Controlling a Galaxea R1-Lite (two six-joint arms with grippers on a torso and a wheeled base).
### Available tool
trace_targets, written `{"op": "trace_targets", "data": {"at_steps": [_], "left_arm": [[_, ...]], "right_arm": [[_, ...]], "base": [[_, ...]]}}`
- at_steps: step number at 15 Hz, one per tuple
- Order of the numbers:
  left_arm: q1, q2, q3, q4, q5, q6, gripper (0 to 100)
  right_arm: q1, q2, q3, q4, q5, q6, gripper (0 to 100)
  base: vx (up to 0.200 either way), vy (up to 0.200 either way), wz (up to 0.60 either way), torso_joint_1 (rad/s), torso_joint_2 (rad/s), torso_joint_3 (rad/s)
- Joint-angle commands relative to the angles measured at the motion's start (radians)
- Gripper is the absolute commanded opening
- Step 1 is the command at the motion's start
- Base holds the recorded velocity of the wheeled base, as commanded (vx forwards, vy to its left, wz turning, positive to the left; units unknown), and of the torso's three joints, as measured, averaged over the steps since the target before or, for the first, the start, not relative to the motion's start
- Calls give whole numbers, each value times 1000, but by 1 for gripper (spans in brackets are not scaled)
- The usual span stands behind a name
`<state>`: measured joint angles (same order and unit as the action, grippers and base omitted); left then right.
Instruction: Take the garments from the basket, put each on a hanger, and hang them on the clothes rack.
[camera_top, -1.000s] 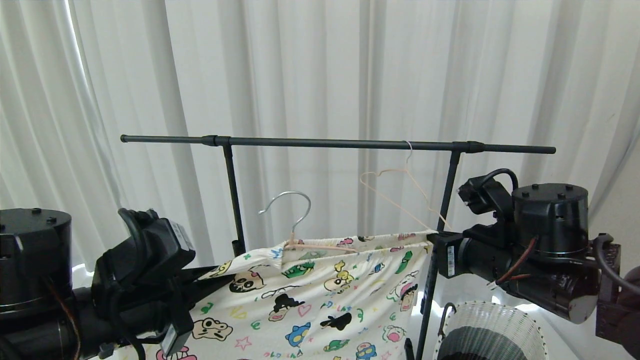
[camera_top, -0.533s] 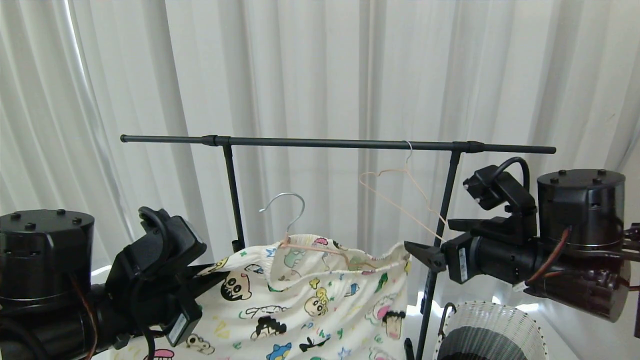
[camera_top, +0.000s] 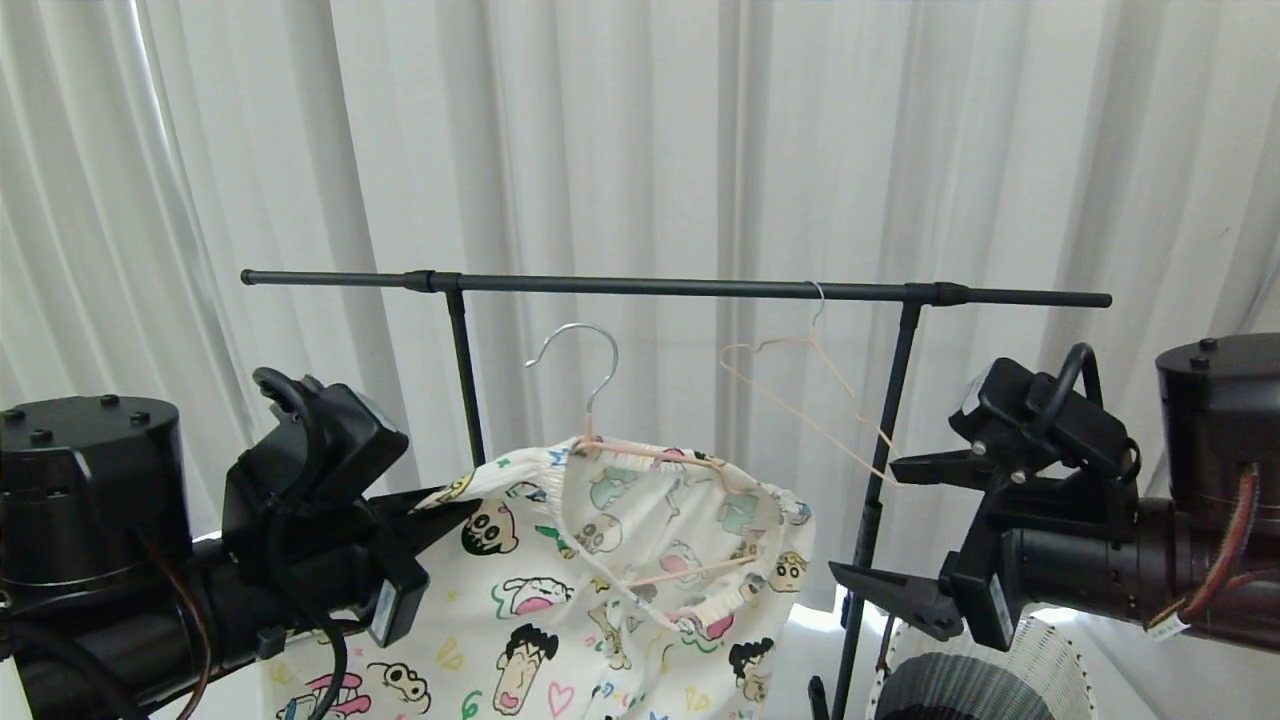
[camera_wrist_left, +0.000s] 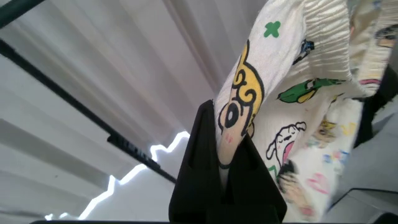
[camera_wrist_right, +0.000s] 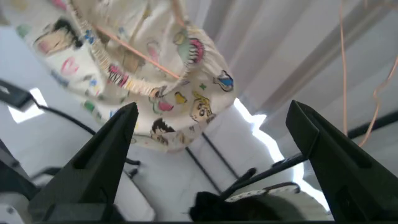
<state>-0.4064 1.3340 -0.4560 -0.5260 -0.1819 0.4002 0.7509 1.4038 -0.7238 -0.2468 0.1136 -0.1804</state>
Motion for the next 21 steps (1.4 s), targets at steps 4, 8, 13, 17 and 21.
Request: {"op": "trace_targets", "data": {"at_steps": [4, 8, 13, 17, 21], "left_arm": [[-132, 24, -3, -17, -5, 2, 0], [-189, 96, -1, -203, -7, 15, 0], [-253, 93, 0, -235, -7, 15, 0], [-259, 93, 2, -235, -7, 15, 0], [-261, 93, 2, -235, -7, 15, 0]], "right_arm": [[27, 4, -131, 172, 104, -103, 100], [117, 81, -215, 245, 112, -123, 100], [122, 195, -286, 247, 112, -123, 100], [119, 195, -289, 277, 112, -123, 100], [97, 182, -289, 317, 107, -137, 0]], "base": [[0, 0, 0, 0, 0, 0], [0, 0, 0, 0, 0, 0], [0, 0, 0, 0, 0, 0], [0, 0, 0, 0, 0, 0], [0, 0, 0, 0, 0, 0]]}}
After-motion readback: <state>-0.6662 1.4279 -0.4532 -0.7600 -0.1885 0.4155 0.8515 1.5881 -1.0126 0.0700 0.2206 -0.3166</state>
